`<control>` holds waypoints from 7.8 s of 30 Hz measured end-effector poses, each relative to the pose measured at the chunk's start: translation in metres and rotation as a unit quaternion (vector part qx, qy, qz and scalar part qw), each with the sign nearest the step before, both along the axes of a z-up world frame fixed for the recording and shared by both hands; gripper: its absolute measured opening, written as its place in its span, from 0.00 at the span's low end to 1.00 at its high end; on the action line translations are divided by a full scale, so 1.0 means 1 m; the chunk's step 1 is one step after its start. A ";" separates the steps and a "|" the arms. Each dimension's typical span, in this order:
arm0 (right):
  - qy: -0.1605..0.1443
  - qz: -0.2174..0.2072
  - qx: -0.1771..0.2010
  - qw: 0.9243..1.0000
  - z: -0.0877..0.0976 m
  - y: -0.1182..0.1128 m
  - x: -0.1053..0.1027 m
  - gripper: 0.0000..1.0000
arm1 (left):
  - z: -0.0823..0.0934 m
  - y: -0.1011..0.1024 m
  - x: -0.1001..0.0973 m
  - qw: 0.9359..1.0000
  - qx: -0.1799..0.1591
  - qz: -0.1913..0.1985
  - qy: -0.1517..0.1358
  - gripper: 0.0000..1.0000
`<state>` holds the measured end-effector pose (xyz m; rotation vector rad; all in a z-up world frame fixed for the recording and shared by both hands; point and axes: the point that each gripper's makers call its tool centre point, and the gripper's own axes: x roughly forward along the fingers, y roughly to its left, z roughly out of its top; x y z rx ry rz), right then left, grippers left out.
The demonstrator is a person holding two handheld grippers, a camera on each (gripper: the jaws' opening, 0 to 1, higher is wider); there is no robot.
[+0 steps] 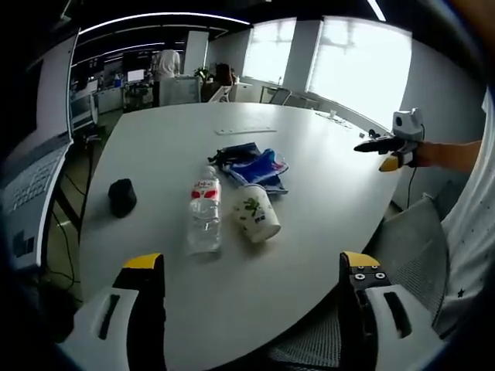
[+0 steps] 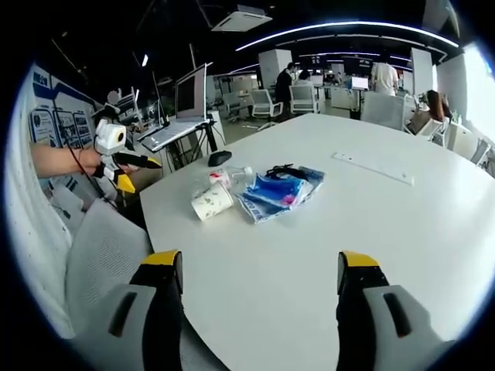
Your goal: Arrange the tabletop items into an orderly group along one side of the table until the central work area is clear of visible clutter.
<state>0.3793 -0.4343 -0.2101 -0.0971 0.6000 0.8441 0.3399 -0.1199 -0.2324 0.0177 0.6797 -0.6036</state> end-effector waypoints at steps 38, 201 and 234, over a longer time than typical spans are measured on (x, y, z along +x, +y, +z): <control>-0.021 0.011 0.006 1.000 0.016 0.015 0.062 0.77 | 0.019 -0.013 0.056 0.999 -0.005 -0.017 -0.031 0.93; 0.073 -0.064 -0.073 0.993 -0.082 0.143 0.246 0.00 | -0.010 -0.013 0.115 0.997 -0.077 0.009 -0.028 0.87; 0.033 -0.041 -0.046 0.998 -0.059 0.148 0.254 0.00 | -0.016 -0.081 0.263 0.996 -0.066 -0.022 -0.049 0.74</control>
